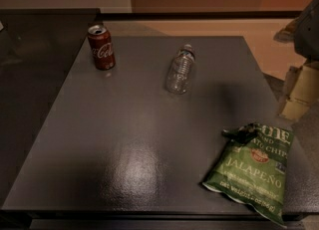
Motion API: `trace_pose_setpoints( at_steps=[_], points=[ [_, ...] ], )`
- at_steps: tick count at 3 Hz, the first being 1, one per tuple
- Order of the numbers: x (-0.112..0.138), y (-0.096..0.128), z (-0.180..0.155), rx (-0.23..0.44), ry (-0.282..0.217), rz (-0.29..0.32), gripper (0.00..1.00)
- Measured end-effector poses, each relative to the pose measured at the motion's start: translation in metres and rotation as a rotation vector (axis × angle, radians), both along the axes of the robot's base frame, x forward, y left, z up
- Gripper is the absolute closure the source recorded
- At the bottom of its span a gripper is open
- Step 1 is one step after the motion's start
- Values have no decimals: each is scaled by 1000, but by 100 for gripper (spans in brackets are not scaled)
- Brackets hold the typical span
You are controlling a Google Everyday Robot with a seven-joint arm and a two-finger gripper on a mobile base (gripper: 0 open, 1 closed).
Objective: Pick water bottle
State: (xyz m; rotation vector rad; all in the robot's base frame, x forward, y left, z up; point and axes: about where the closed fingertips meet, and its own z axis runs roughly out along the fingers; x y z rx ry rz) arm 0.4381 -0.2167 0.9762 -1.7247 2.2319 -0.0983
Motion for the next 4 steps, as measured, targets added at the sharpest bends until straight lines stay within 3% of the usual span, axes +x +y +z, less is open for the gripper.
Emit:
trace_pose_setpoints(
  at_steps=[1,2,4],
  points=[
    [0,0,0,0,0,0,0],
    [6,8,6,-5,-39,54,0],
    [51,44,9,-27,-160,300,0]
  ],
)
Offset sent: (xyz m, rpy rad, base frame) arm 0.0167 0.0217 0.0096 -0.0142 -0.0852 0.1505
